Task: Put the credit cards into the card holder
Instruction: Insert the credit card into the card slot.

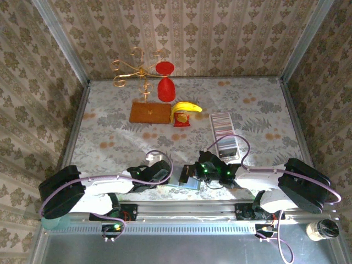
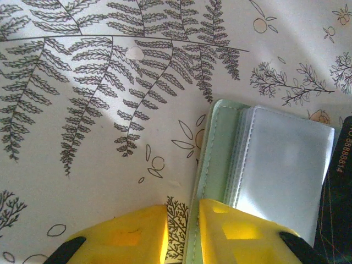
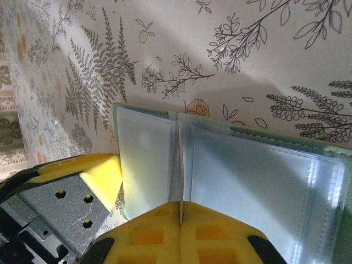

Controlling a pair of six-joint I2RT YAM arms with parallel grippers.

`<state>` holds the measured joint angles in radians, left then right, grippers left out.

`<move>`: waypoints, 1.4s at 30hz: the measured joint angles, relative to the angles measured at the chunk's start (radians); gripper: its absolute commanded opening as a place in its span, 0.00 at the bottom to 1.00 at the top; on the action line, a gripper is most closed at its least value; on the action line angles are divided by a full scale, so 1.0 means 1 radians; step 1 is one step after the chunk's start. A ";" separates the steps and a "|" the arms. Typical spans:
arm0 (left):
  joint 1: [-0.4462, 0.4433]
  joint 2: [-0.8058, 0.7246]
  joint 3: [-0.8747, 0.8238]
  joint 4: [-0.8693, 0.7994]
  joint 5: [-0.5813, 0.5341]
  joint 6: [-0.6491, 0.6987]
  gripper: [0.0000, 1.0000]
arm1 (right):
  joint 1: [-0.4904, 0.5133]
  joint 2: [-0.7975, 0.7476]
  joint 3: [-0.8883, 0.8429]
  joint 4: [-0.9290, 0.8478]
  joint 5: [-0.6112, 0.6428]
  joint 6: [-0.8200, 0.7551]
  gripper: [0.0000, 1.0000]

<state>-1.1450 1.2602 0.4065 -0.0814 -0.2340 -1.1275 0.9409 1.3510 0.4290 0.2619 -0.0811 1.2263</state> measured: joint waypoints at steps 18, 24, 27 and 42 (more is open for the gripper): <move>0.000 0.014 0.009 0.000 -0.003 -0.003 0.23 | 0.001 0.053 0.008 0.047 -0.029 -0.018 0.00; 0.000 0.015 0.009 0.000 -0.003 -0.003 0.22 | 0.008 0.056 0.015 0.047 -0.032 -0.018 0.00; 0.000 0.015 0.009 0.001 -0.003 -0.003 0.22 | 0.009 0.055 0.015 0.043 -0.033 -0.018 0.00; 0.000 0.022 0.012 0.005 -0.004 -0.003 0.21 | 0.021 0.003 0.017 -0.043 -0.037 -0.022 0.00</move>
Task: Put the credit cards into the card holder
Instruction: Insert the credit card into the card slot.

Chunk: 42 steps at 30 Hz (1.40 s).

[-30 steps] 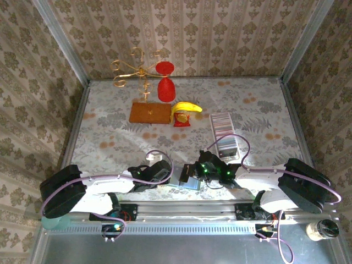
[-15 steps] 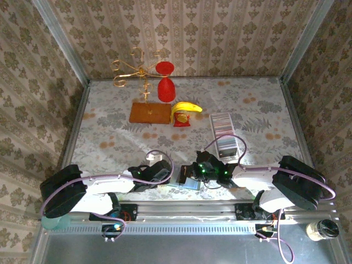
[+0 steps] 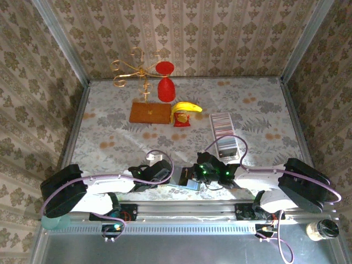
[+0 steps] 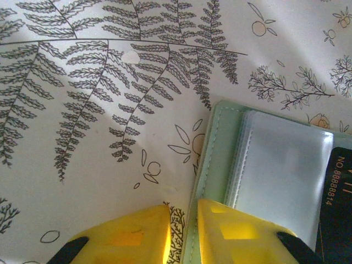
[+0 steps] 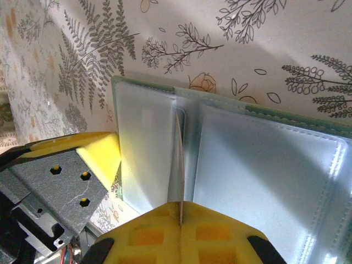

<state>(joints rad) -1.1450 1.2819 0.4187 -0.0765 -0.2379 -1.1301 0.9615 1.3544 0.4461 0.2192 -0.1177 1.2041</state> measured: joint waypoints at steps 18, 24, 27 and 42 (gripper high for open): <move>-0.002 0.002 0.002 0.001 -0.002 0.000 0.21 | 0.001 0.071 0.041 0.013 -0.026 -0.004 0.18; -0.006 0.004 0.002 0.003 -0.006 0.000 0.20 | 0.005 0.098 0.085 -0.072 -0.026 -0.050 0.26; -0.006 0.006 0.002 0.005 -0.006 0.000 0.21 | 0.005 0.098 0.106 -0.109 -0.025 -0.079 0.30; -0.006 0.010 0.002 0.013 -0.010 0.000 0.19 | 0.005 0.098 0.179 -0.293 -0.021 -0.174 0.39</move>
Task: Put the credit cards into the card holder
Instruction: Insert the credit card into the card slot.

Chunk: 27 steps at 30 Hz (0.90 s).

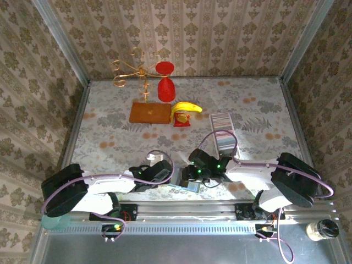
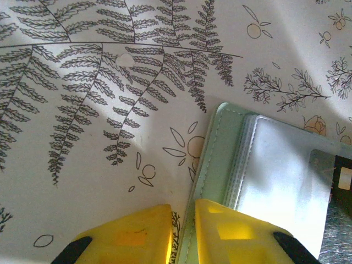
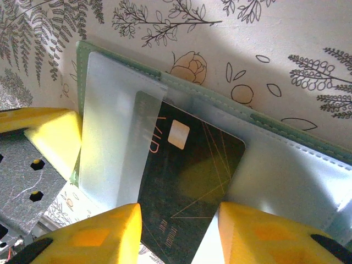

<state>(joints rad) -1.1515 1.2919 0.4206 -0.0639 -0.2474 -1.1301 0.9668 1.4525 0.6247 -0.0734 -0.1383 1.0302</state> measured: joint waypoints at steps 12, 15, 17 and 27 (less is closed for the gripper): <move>-0.002 0.003 0.000 0.007 -0.001 0.000 0.18 | 0.016 0.058 0.035 0.018 -0.003 0.002 0.26; -0.006 0.003 -0.001 0.009 -0.007 0.000 0.17 | 0.023 0.078 0.062 0.022 -0.004 0.002 0.26; -0.007 0.003 -0.001 0.010 -0.008 0.000 0.17 | 0.025 0.086 0.073 0.021 -0.004 0.002 0.27; -0.013 -0.009 -0.017 0.029 -0.012 -0.004 0.17 | 0.026 0.066 0.084 -0.032 0.007 -0.010 0.33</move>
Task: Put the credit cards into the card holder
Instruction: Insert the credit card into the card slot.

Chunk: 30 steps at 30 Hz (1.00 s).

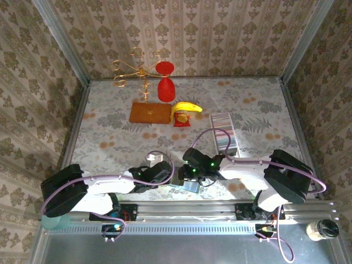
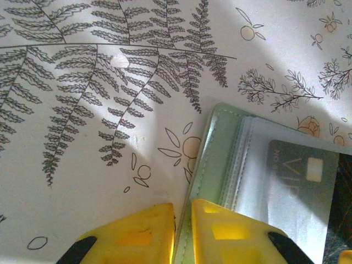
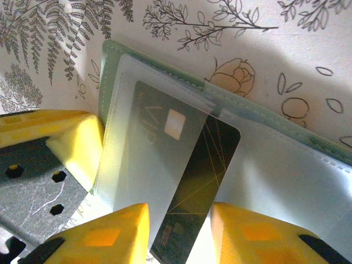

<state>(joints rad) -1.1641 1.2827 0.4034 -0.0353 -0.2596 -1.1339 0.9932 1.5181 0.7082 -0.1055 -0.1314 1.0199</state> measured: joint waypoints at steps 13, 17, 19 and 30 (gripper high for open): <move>-0.002 0.000 0.000 0.004 -0.003 0.000 0.16 | 0.014 -0.015 0.000 -0.019 0.008 0.000 0.27; -0.008 0.000 -0.002 0.007 -0.010 -0.002 0.16 | 0.016 0.007 0.000 -0.019 0.008 0.000 0.27; -0.008 0.000 -0.003 0.009 -0.011 -0.004 0.16 | 0.018 0.014 0.000 -0.018 0.008 0.000 0.27; -0.017 -0.010 -0.011 0.019 -0.020 -0.016 0.16 | 0.029 0.042 0.020 0.003 0.007 0.007 0.19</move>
<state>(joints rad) -1.1809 1.2732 0.3923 -0.0162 -0.2794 -1.1500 1.0225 1.5600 0.7284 -0.1020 -0.1242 1.0271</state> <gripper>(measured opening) 0.155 0.205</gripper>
